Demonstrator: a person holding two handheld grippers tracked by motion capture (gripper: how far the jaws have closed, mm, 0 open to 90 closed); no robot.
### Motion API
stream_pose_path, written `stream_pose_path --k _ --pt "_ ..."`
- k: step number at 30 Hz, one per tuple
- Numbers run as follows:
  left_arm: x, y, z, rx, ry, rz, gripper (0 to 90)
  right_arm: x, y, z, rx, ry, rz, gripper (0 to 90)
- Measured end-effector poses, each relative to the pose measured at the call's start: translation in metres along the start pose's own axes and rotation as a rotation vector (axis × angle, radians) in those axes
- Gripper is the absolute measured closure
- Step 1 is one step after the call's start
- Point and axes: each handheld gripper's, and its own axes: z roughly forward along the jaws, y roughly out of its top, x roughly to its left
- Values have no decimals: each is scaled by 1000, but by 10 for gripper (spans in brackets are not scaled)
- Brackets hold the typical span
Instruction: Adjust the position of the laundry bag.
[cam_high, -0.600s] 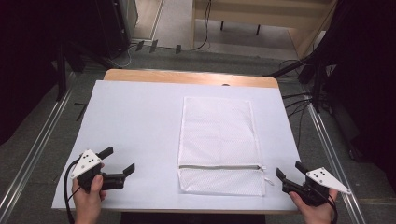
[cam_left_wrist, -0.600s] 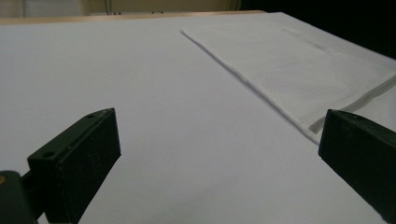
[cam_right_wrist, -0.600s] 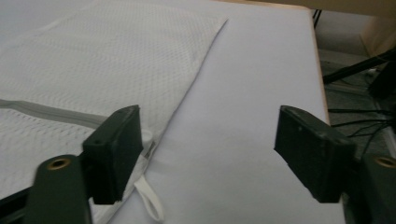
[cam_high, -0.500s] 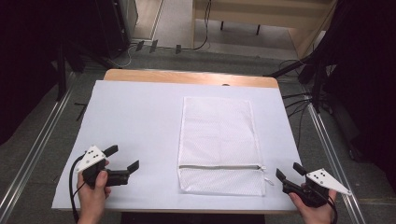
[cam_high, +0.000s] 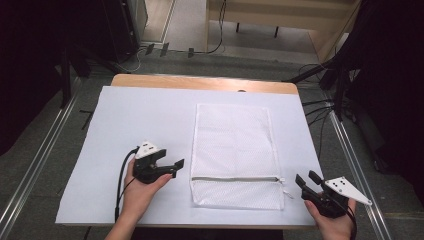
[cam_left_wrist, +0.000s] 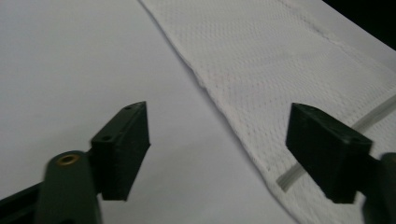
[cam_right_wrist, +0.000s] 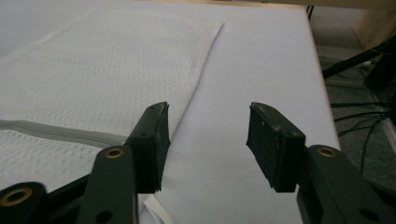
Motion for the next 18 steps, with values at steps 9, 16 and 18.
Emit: stream_pose_path --k 9,16,18 --pt "-5 23 51 96 19 -89 469 -6 -3 -3 -70 63 48 555" --pt "-10 21 71 149 72 -112 518 -8 -3 -6 -76 72 61 512" --pt "-17 21 73 152 114 -63 503 -8 -2 -6 -71 74 58 500"
